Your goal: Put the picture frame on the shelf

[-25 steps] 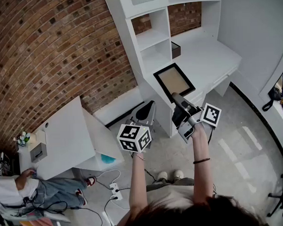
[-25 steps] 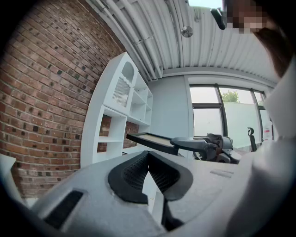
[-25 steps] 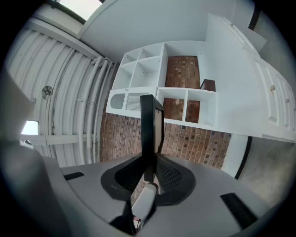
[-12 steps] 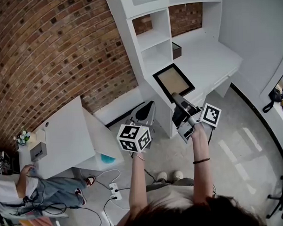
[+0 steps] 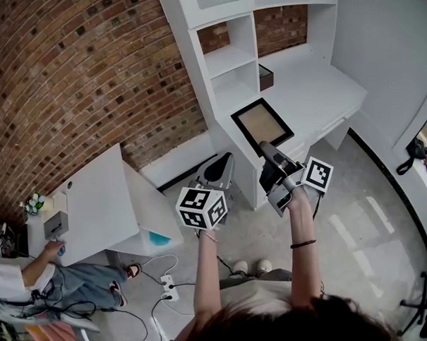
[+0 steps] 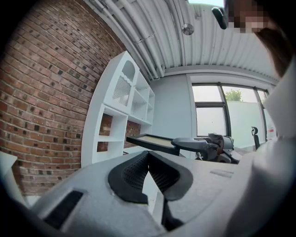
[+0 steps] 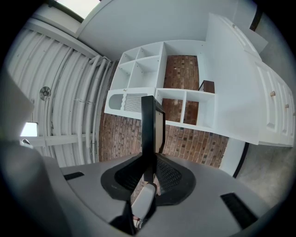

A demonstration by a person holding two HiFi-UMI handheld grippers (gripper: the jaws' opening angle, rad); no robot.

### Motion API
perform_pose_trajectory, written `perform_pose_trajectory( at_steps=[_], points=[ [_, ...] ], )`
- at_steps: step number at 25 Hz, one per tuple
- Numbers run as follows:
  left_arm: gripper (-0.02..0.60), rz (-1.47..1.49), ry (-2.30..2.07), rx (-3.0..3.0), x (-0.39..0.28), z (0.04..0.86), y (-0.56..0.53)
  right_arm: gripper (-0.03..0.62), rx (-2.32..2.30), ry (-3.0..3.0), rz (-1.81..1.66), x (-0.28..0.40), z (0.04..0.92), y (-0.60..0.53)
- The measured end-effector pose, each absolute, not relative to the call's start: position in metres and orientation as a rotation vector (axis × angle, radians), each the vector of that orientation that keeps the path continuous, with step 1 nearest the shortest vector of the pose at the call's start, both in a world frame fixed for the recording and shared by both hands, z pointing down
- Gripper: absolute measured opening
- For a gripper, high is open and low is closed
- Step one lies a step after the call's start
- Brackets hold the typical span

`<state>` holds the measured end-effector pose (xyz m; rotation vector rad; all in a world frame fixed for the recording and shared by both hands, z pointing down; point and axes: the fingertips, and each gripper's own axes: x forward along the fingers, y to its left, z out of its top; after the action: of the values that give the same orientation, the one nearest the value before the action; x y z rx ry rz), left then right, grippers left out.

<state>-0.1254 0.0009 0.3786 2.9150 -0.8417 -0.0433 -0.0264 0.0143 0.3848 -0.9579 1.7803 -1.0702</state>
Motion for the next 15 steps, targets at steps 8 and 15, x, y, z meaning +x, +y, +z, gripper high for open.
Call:
perform_pose_trajectory(
  at_steps=[8, 15],
  points=[
    [0.011, -0.039, -0.871, 2.901, -0.099, 0.379, 0.005, 0.072, -0.945, 1.803, -1.099, -0.003, 0.382, 0.009],
    [0.011, -0.049, -0.924, 2.880, -0.098, 0.383, 0.003, 0.072, -0.938, 1.813, -1.108, 0.002, 0.388, 0.011]
  ],
)
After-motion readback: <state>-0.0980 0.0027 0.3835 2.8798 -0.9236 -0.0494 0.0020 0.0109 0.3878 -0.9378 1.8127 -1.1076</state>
